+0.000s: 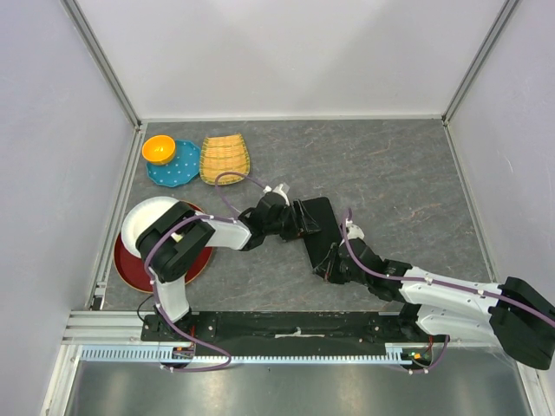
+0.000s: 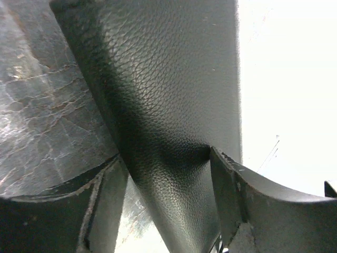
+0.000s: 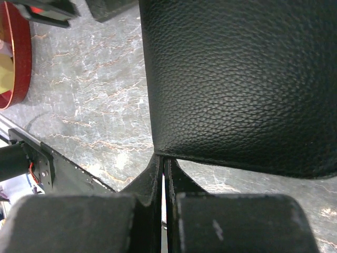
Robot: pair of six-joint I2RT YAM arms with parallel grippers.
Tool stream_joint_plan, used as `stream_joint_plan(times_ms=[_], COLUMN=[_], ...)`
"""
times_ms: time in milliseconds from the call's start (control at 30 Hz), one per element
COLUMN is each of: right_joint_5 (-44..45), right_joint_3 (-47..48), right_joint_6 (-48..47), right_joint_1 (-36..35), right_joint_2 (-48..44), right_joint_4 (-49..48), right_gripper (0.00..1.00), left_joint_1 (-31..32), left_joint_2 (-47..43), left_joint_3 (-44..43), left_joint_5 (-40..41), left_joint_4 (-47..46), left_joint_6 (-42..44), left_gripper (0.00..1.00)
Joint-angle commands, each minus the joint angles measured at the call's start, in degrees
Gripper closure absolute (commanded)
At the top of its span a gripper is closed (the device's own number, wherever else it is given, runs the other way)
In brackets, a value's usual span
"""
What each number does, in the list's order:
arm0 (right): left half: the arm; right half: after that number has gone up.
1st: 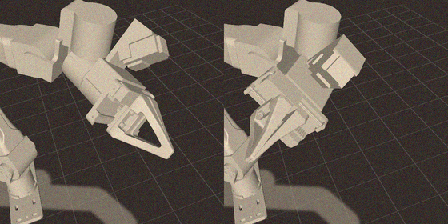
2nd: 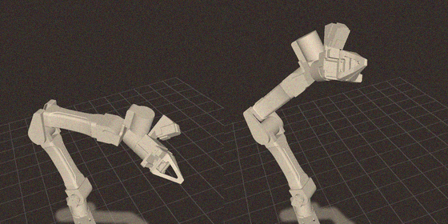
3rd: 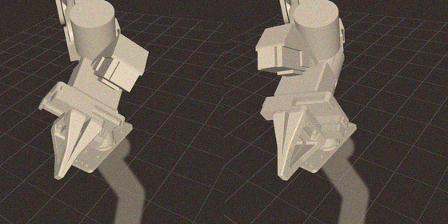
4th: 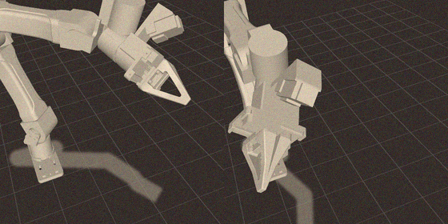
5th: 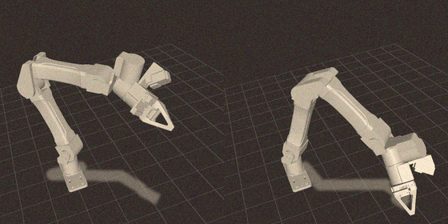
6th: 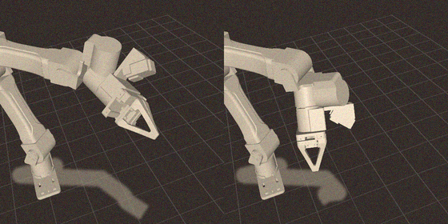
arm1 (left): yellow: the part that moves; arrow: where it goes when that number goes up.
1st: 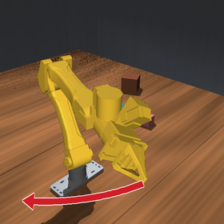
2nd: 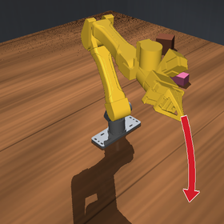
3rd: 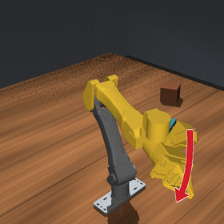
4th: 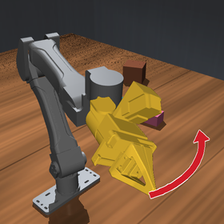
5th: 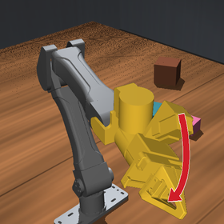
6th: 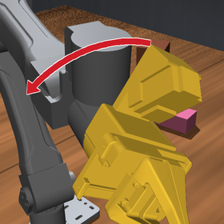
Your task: Sort the hair-cutting tools
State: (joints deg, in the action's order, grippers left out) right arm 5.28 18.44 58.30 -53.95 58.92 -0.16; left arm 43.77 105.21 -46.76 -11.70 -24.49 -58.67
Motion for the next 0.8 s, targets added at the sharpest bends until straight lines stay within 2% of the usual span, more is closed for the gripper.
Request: stream_joint_plan(times_ms=[0, 33, 67, 133, 167, 267, 367, 767], right_joint_5=[-1.7, -1.9, -2.2, -3.0, -3.3, -4.1, -4.8, -4.0], right_joint_3=[2.9, 2.8, 2.8, 2.6, 2.3, 1.0, -0.6, -3.8], right_joint_6=[-0.2, -0.3, -0.6, -1.2, -1.3, -1.8, -1.8, -2.8], right_joint_1=[-0.2, -0.1, -0.3, -0.3, -0.2, -0.4, -0.4, -0.4], right_joint_2=[-0.6, -0.8, -0.8, -0.7, -0.6, 0.1, 0.8, 0.1], right_joint_4=[-6.4, -6.5, -6.7, -6.3, -6.0, -4.3, -2.6, 7.3], right_gripper=[1.00, 1.00, 1.00, 1.00, 1.00, 1.00, 1.00, 1.00], left_joint_1=[1.8, 1.9, 2.0, 1.9, 1.9, 2.0, 2.0, 1.9], left_joint_2=[4.2, 4.5, 4.7, 5.0, 4.8, 4.6, 4.7, 4.6], left_joint_3=[0.2, -0.4, -0.6, -0.6, -0.6, -1.5, -2.7, -4.2], left_joint_5=[-1.7, -1.7, -1.2, -0.3, 0.9, 3.3, 4.4, 7.7], left_joint_4=[-0.6, -0.7, -0.8, -1.1, -1.0, 1.6, 4.6, 9.4], left_joint_6=[-3.0, -3.3, -3.5, -4.3, -4.5, -4.3, -3.5, -1.5], left_gripper=[0.37, 0.41, 0.52, 0.63, 0.71, 0.83, 0.86, 0.85])
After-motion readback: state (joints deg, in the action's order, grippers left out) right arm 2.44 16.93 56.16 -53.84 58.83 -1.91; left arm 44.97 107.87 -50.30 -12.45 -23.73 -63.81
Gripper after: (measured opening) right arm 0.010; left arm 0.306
